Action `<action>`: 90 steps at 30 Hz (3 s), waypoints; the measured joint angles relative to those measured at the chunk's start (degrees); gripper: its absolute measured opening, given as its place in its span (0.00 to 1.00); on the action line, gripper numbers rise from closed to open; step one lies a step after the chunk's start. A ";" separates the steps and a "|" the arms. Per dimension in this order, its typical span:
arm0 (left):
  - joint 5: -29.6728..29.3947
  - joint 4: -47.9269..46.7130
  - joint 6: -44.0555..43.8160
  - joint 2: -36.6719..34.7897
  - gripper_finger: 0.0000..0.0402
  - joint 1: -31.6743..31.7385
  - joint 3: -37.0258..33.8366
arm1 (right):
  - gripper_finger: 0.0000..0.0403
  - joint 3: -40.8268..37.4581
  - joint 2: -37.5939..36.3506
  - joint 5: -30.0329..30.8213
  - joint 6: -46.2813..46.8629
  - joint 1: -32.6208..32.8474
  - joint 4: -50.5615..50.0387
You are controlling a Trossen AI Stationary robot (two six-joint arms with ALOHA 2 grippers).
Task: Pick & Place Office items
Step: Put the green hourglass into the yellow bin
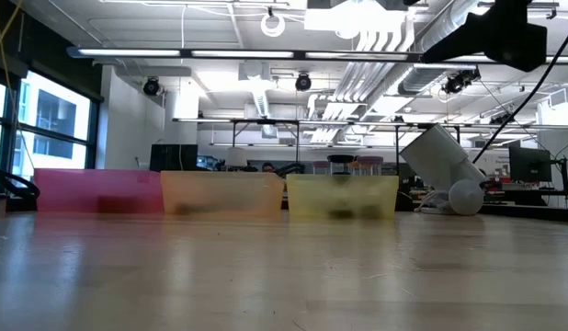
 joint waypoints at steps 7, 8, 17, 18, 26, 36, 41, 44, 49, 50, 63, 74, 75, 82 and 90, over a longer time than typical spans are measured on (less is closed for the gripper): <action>-2.84 0.02 -2.49 0.00 0.79 -1.50 -0.24 | 0.63 0.00 0.55 2.62 -0.03 0.02 2.73; -2.82 0.03 -2.68 0.00 0.79 -1.75 -0.26 | 0.63 0.00 0.91 2.69 -0.04 0.00 3.24; -2.96 3.37 -4.22 -0.04 0.79 -2.83 -1.50 | 0.63 0.02 4.82 0.96 -0.04 -0.33 8.27; -2.97 4.10 -4.30 -0.04 0.79 -2.93 -1.95 | 0.63 0.00 5.05 0.94 -0.04 -0.33 8.42; -3.69 5.53 -3.89 -0.02 0.79 -3.05 -2.27 | 0.63 0.02 5.38 0.91 -2.64 -0.33 13.05; -4.41 10.14 -4.47 -0.25 0.79 -3.03 -5.96 | 0.63 0.02 5.38 1.15 -4.54 -0.33 15.61; -4.74 10.23 -4.59 -0.33 0.79 -3.03 -6.41 | 0.63 0.02 5.37 1.23 -4.50 -0.33 15.64; -4.76 10.39 -4.72 -0.33 0.79 -3.03 -7.28 | 0.63 0.02 5.38 1.29 -4.52 -0.33 15.66; -5.89 10.65 -6.41 -0.35 0.79 -3.03 -8.68 | 0.63 0.02 5.38 1.27 -4.52 -0.37 15.70; -5.99 10.69 -7.03 -0.35 0.79 -3.03 -8.90 | 0.63 0.02 5.38 1.29 -4.54 -0.37 15.70; -5.94 25.53 -9.66 -3.42 0.79 -3.45 -19.04 | 0.63 0.02 5.35 1.27 -4.50 -0.63 15.68; -11.77 28.38 -8.27 -5.60 0.79 -3.77 -23.41 | 0.63 0.02 5.35 1.29 -4.17 -1.49 16.51; -11.74 28.42 -7.90 -5.60 0.78 -3.80 -23.48 | 0.63 0.02 5.35 1.30 -4.25 -1.49 16.72; -7.35 28.35 -7.69 -5.60 0.70 -3.80 -23.54 | 0.63 0.02 5.35 1.27 -4.17 -1.49 16.77; -7.22 27.88 -6.94 -5.68 0.58 -3.80 -23.54 | 0.63 0.02 5.35 1.33 -4.50 -1.91 16.62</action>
